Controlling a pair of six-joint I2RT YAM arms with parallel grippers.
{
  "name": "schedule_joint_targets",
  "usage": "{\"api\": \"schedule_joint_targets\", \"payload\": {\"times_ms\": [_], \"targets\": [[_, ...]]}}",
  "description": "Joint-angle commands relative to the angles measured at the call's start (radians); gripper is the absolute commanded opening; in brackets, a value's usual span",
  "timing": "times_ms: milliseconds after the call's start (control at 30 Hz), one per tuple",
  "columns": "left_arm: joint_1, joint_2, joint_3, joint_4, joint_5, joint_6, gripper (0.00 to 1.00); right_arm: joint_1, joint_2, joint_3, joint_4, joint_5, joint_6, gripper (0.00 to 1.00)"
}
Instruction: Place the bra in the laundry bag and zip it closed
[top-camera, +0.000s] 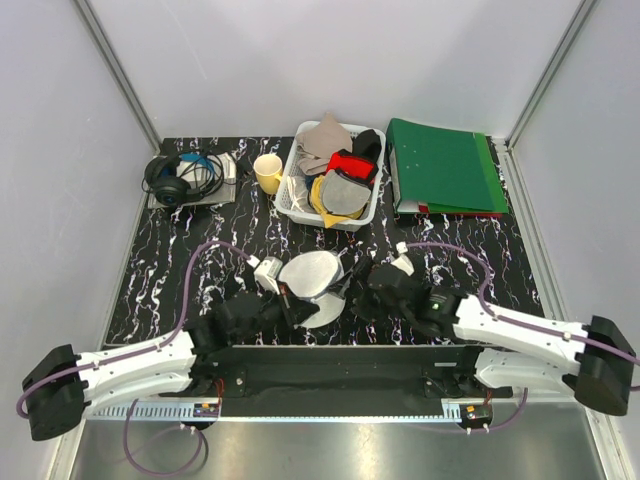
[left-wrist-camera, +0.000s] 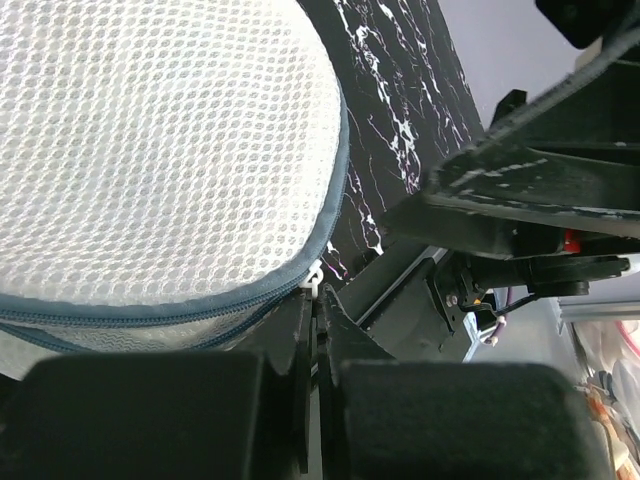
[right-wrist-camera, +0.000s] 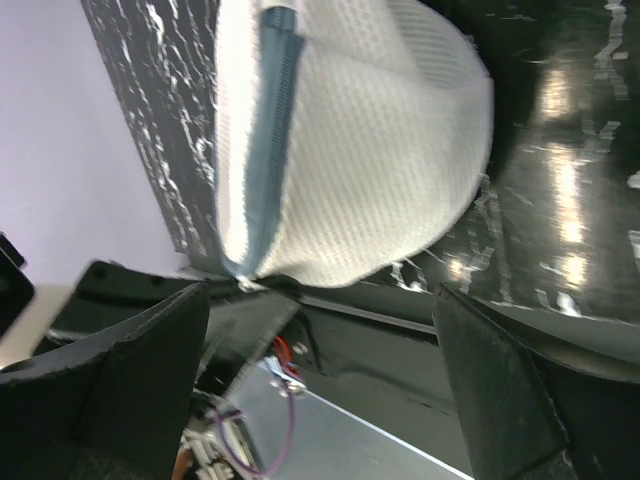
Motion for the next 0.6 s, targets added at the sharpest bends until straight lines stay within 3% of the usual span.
{"api": "schedule_joint_targets", "payload": {"times_ms": [0, 133, 300, 333, 400, 433, 467, 500, 567], "targets": [[-0.014, 0.009, 0.021, 0.09, -0.04, -0.001, 0.0, 0.012, 0.089, 0.046, 0.16, 0.012, 0.116, 0.94], [-0.018, 0.014, 0.018, 0.09, -0.048, -0.002, 0.0, 0.014, 0.146, 0.017, 0.235, 0.029, 0.22, 0.67], [-0.019, 0.038, 0.016, 0.108, -0.036, 0.004, 0.0, 0.014, 0.209, 0.012, 0.291, 0.054, 0.251, 0.6], [-0.019, 0.044, 0.021, 0.11, -0.033, 0.004, 0.0, 0.014, 0.213, 0.011, 0.292, 0.061, 0.26, 0.55], [-0.019, 0.058, 0.021, 0.117, -0.017, 0.01, 0.0, 0.011, 0.212, -0.001, 0.295, 0.082, 0.262, 0.4], [-0.019, 0.061, 0.025, 0.113, -0.014, 0.016, 0.0, 0.005, 0.206, -0.02, 0.295, 0.087, 0.253, 0.18], [-0.019, 0.058, 0.029, 0.081, -0.02, 0.02, 0.0, -0.009, 0.2, -0.033, 0.295, 0.085, 0.251, 0.06], [-0.019, 0.042, 0.029, 0.062, -0.023, 0.024, 0.0, -0.018, 0.175, -0.047, 0.297, 0.07, 0.248, 0.0], [-0.019, 0.014, 0.039, -0.055, -0.075, 0.039, 0.0, -0.046, 0.146, -0.092, 0.295, 0.047, 0.207, 0.0]]}}
